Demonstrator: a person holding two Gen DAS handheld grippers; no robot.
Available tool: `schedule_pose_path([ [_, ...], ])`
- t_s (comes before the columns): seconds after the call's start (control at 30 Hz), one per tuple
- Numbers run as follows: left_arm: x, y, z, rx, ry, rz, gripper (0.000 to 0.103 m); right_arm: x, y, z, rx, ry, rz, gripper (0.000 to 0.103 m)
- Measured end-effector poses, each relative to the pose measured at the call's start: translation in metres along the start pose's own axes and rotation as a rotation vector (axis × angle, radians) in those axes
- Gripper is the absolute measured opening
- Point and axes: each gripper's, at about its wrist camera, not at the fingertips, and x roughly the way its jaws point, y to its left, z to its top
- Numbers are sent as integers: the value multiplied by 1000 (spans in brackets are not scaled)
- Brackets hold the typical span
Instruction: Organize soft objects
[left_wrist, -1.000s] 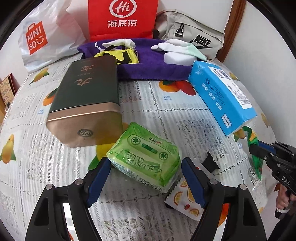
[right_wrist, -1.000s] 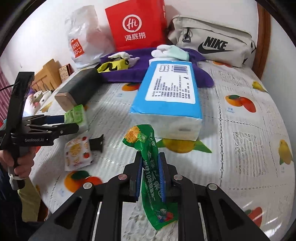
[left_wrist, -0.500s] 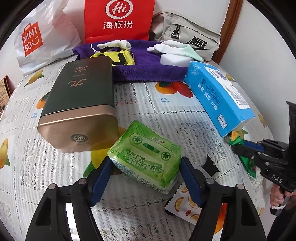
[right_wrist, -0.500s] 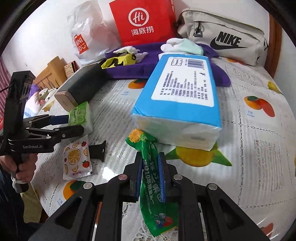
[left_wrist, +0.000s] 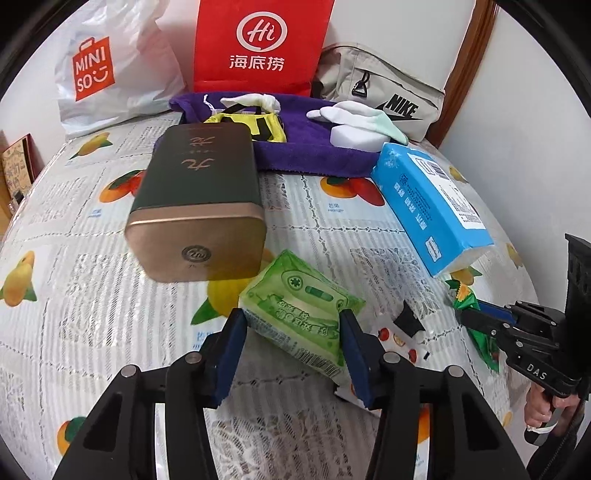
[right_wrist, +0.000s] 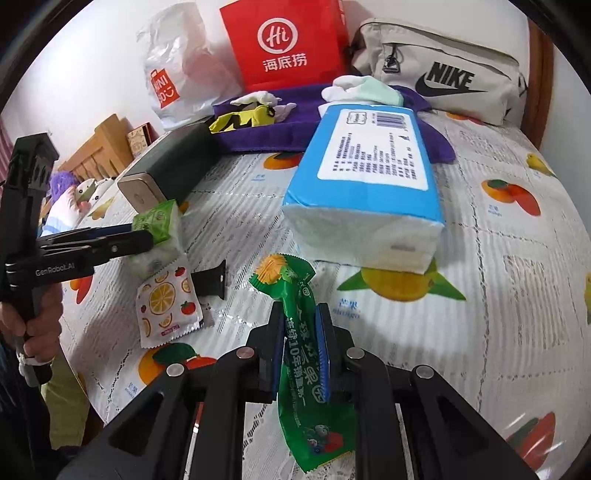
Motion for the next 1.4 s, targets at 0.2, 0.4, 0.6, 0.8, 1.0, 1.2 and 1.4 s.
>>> schedule_pose_path([
  [0.2,-16,12,-8,-22,-20,23,48,3,4,-6,-3,-9,-18,18],
  [0.4,-16,27,-15,-44,-8,49,48,7,3,-8,0,-32,-22,22],
  [0.6,-13,27,-21,-44,-11,53,50,9,1,-11,8,-73,-16,25],
  [0.8,-10,30,-24,-62,1,12,57,8,-10,-12,72,-98,39,25],
  [1.0,-2,15,-23,-26,9,36,75,9,3,-15,0,-116,-15,29],
  [1.2,10,2,-18,-13,19,122,81,10,8,-15,-26,-116,-36,32],
  [1.4,8,3,-19,-37,-15,144,73,9,14,-16,-58,-117,-73,33],
])
